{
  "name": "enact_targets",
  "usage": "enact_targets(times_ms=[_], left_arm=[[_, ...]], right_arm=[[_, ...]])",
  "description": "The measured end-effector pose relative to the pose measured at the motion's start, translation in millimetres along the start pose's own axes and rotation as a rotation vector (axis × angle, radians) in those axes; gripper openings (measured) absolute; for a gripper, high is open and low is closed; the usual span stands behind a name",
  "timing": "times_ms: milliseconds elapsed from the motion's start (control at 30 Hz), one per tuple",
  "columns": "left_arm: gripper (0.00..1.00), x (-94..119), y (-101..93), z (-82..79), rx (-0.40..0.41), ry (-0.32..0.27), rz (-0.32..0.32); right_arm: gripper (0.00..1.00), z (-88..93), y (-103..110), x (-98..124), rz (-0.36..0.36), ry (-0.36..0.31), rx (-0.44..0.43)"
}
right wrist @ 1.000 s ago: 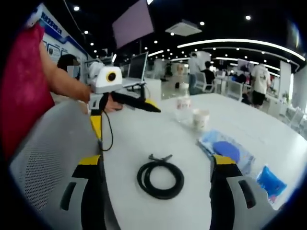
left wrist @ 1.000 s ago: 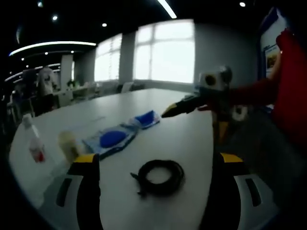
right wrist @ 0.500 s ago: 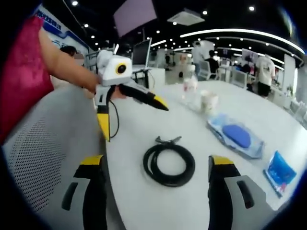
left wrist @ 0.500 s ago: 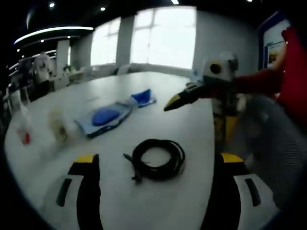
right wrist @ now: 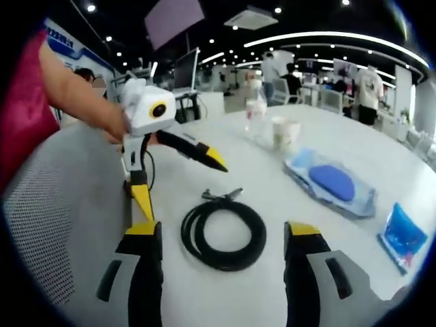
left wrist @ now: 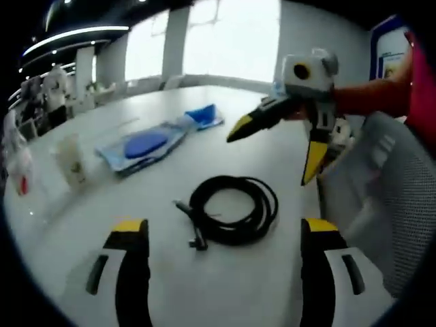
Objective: Arrange the tabletop items into an orderly group along one side of the table until the central work area is clear of visible clutter.
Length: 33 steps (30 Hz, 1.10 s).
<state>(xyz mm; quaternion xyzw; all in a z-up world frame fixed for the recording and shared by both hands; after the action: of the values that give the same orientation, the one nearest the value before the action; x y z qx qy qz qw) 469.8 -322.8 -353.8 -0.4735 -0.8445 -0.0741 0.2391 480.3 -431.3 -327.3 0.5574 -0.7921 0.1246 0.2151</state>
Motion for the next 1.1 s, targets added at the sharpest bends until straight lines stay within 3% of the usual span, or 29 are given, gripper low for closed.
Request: enact_targets(times_ms=[333,800,1100], left_arm=[[0.72,-7.5,8.0,2.7,-0.030,0.008,-0.027],[0.62,-13.1,5.4,6.0,-0.056,0.027,-0.014],[0.56,-13.8,4.4,7.3,-0.061,0.036,-0.006]], right_arm=[[0.45,13.8,-16.5,-9.2,0.065,0.046,-0.066],[0.32,21.8,-25.0,-24.0,0.096,0.100,-0.078],[0.30,28.3,-26.6,-28.2,0.110,0.126,-0.088]])
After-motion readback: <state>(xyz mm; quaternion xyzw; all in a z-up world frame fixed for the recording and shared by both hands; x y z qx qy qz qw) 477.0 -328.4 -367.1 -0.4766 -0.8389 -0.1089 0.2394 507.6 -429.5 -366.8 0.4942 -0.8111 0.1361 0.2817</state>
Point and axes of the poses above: the point that each gripper's makers call its tool centre point, and the gripper's own axes: x roughly backward along the fingers, y roughly to its left, z roughly out of its underside, the point moved 3 cm from there along x, roughly backward along the fingers, and after that the axes turned 2 degrees about -y, right-handed, at the moved point
